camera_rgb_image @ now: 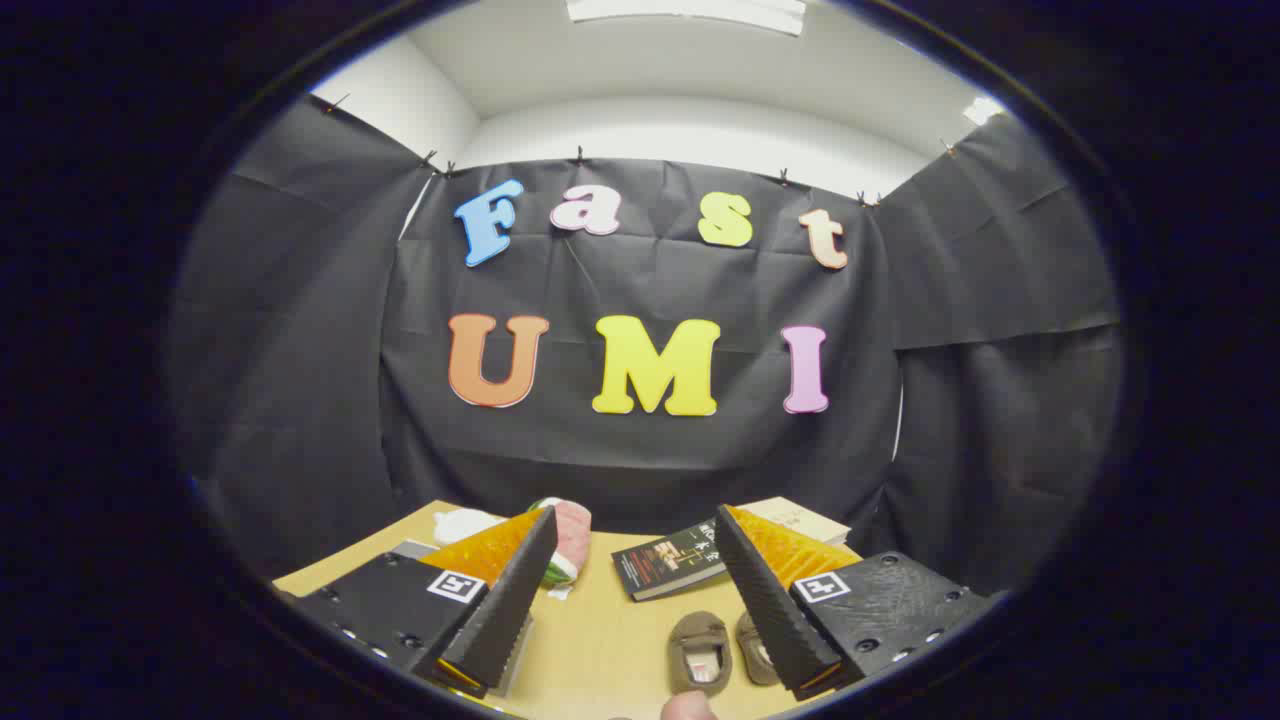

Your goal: Open the storage box then place both shoes into the box .Put the left shoe in first, then the right shoe, with the right side of both shoes facing outward in a uniform manner.

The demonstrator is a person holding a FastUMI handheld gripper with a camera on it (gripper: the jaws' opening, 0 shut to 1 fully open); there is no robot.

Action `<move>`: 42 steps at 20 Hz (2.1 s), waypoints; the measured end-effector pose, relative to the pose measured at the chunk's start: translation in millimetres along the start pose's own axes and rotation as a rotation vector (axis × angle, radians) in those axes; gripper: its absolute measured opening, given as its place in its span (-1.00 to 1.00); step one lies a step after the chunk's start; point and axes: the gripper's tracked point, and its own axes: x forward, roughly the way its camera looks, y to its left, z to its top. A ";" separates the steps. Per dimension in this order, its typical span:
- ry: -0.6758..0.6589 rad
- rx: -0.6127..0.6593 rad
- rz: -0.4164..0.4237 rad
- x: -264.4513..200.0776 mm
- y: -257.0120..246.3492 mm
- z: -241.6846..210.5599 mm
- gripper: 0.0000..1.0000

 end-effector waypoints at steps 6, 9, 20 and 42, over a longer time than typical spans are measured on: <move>-0.020 -0.012 0.005 3.4 -1.5 14.9 0.89; -0.020 -0.022 0.018 7.5 -1.0 17.7 0.90; 0.006 -0.020 0.119 21.6 10.6 13.5 0.90; 0.344 0.221 0.624 49.8 98.8 -153.9 0.91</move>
